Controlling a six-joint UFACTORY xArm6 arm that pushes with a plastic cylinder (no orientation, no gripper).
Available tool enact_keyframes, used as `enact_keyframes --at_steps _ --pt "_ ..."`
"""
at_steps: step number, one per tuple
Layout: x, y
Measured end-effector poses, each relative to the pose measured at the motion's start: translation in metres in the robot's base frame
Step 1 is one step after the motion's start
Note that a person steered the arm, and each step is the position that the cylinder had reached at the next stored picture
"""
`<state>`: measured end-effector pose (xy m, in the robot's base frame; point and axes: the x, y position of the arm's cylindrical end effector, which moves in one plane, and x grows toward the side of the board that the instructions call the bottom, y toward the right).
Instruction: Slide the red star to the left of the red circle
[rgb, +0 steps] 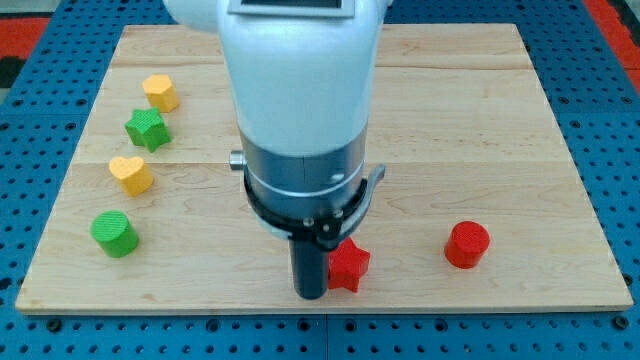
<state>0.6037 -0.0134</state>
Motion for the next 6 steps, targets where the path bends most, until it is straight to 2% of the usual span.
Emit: enact_keyframes --at_steps 2,4,5,6 --pt "-0.011 0.047" --pt "-0.017 -0.002" --pt "-0.043 0.012" --pt "-0.044 0.053"
